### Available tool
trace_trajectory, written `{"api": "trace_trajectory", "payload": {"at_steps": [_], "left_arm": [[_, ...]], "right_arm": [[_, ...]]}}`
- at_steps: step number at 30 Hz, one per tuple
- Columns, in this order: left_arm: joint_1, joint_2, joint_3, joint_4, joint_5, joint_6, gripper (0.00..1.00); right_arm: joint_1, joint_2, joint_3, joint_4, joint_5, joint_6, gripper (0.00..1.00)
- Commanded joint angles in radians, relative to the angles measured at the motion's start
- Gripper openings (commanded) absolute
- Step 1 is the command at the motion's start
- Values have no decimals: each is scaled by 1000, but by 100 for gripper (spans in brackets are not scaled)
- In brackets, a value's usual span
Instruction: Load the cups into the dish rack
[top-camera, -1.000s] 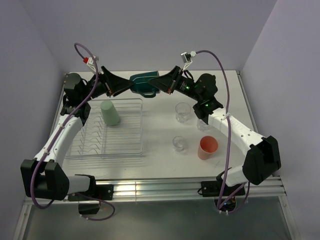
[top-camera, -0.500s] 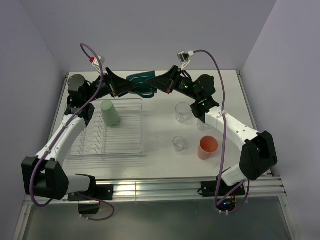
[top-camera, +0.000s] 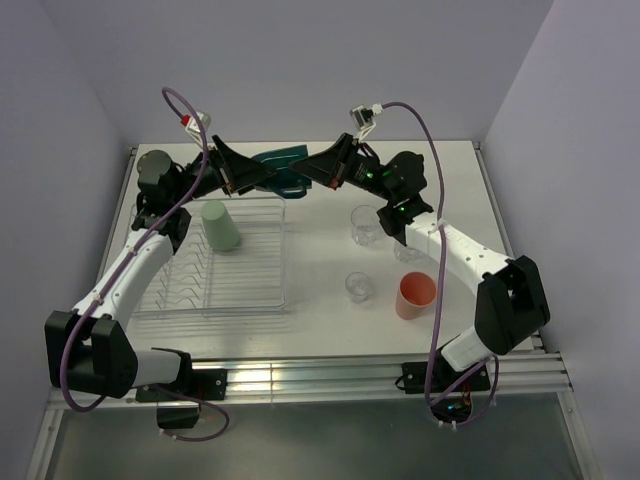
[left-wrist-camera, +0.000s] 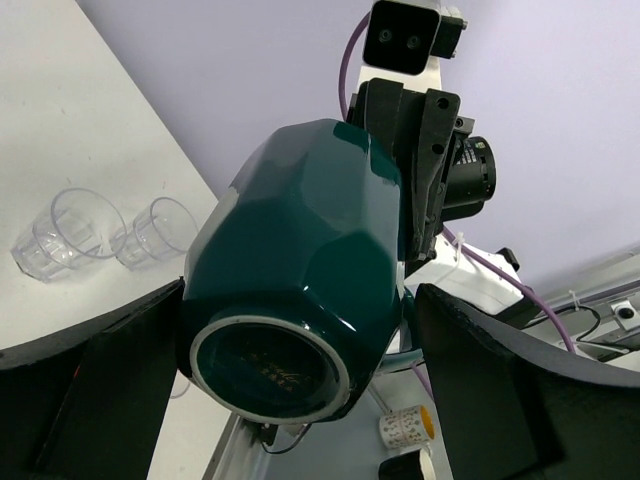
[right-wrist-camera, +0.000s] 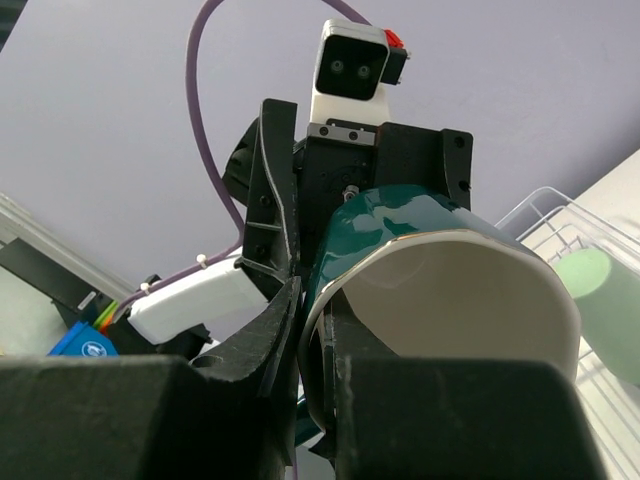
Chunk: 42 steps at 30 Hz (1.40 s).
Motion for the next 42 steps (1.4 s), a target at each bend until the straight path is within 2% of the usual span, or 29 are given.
{"api": "trace_trajectory", "payload": {"at_steps": [1,12,15,16,17,18,21,22,23,24,32,35,42], "left_arm": [[-7,-1,-5,72,6,-19,99],[-21,12,-20,111,11,-48,95],[-19,9,-22,111,15,-48,86],[-21,7,-22,112,17,-49,75],[-21,4,-22,112,19,-51,68],[-21,4,-20,112,22,-51,54],[-21,-2,-18,111,23,-54,31],[-21,-4,-15,111,25,-54,14],[-21,-7,-14,103,23,-54,4],[-21,-11,-12,99,20,-54,0],[-13,-56,28,7,-1,1,0],[1,-71,34,-15,-1,7,0],[42,-96,58,-115,-9,66,0]], "right_arm": [[11,-14,15,151,6,12,0],[30,11,32,143,5,-5,0],[30,11,26,142,9,-11,0],[30,9,24,139,11,-15,0],[33,9,21,134,12,-18,0],[31,6,21,133,14,-25,0],[36,2,21,108,20,-48,0],[37,-1,21,93,26,-56,0],[37,-3,18,85,29,-65,0],[37,-8,17,79,34,-76,3],[34,-52,-28,-7,103,-139,39],[31,-76,-39,-42,130,-171,45],[11,-113,-51,-149,172,-218,48]]}}
